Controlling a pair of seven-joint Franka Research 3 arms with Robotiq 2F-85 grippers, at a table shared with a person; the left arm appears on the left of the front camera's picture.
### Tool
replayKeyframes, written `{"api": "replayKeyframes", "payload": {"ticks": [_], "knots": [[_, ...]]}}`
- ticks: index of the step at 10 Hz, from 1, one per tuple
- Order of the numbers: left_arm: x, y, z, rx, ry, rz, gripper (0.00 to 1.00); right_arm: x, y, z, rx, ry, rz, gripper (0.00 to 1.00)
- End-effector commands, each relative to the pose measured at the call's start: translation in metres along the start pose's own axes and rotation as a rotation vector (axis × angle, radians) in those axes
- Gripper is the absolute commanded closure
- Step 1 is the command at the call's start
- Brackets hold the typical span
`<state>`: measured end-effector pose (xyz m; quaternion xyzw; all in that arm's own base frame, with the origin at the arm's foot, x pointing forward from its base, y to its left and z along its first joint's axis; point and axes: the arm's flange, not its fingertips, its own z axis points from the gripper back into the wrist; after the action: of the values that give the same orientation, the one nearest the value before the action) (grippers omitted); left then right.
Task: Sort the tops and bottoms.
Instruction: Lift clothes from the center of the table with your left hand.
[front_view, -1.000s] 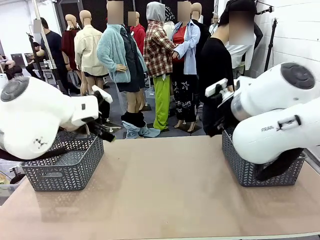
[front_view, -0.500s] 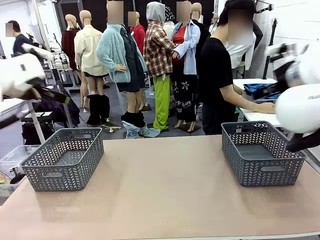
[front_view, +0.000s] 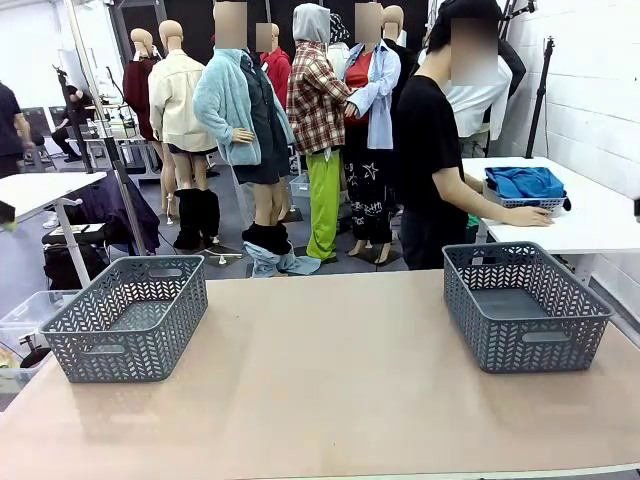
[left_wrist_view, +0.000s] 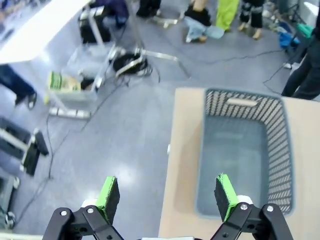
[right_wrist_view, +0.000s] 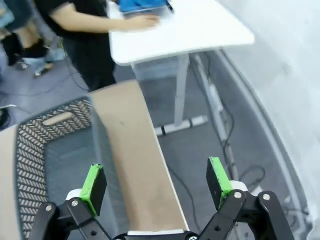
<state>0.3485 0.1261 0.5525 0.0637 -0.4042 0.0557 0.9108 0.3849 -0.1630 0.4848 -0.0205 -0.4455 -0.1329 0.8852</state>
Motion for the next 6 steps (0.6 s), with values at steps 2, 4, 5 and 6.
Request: {"api": "replayKeyframes", "payload": {"ticks": [2,4,5,6], "knots": [[-0.047,0.037,-0.04,-0.016,0.137,0.114,0.0,-0.093,-0.038,-0.033,0.046,0.083,-0.135,0.0],[-0.061,0.055,-0.057,-0.09,0.135,0.12,0.0,-0.114,-0.055,-0.05,0.055,0.114,-0.186,0.0],[-0.062,0.054,-0.062,-0.11,0.14,0.109,0.0,-0.116,-0.056,-0.055,0.063,0.113,-0.189,0.0],[-0.061,0.051,-0.062,-0.127,0.161,0.088,0.0,-0.116,-0.051,-0.055,0.061,0.107,-0.172,0.0]]}}
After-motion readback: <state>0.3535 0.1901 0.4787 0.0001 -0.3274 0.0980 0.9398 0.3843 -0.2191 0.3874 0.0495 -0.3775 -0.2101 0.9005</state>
